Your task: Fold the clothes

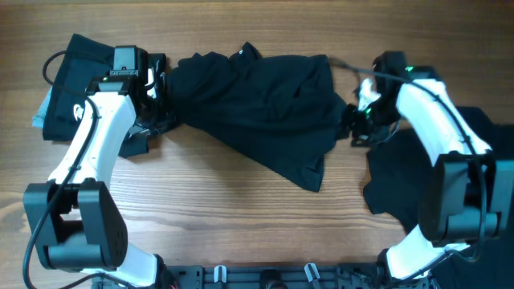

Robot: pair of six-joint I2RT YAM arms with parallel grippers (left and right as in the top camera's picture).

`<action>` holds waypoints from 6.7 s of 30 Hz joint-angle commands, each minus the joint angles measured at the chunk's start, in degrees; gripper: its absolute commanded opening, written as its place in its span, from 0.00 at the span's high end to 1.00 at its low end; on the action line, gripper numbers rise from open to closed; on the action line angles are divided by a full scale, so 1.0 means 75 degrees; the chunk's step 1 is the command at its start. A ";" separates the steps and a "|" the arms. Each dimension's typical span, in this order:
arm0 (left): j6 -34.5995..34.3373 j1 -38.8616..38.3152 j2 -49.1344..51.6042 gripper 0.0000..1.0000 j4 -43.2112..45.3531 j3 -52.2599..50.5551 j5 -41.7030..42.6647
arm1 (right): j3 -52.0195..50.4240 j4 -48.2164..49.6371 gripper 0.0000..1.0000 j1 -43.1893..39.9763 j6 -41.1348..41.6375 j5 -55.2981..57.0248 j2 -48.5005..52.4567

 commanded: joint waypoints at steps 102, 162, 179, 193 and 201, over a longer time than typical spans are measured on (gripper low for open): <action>0.0667 -0.0055 -0.5056 0.96 -0.1568 0.4159 -0.1241 | 0.7108 -0.2757 0.96 -0.0965 0.0242 0.0102 -0.3713; -0.0294 -0.0114 -0.0405 0.88 -0.4689 -0.0017 -0.0600 | 0.0358 -0.1145 0.71 -0.1005 -0.0143 0.0772 0.0309; 0.1035 -0.0912 -0.0358 0.80 -0.1250 -0.0026 0.2066 | 0.0353 0.4380 0.60 -0.1093 0.0577 0.0204 0.1664; 0.0769 -0.1609 -0.0117 0.81 0.0379 -0.1947 0.1422 | 0.0353 0.5097 0.75 -0.0804 0.0609 0.0029 0.2095; 0.0000 -0.1606 -0.0114 0.82 0.0458 -0.2428 -0.0300 | 0.0356 0.5155 0.69 -0.1186 -0.0332 -0.0210 0.2005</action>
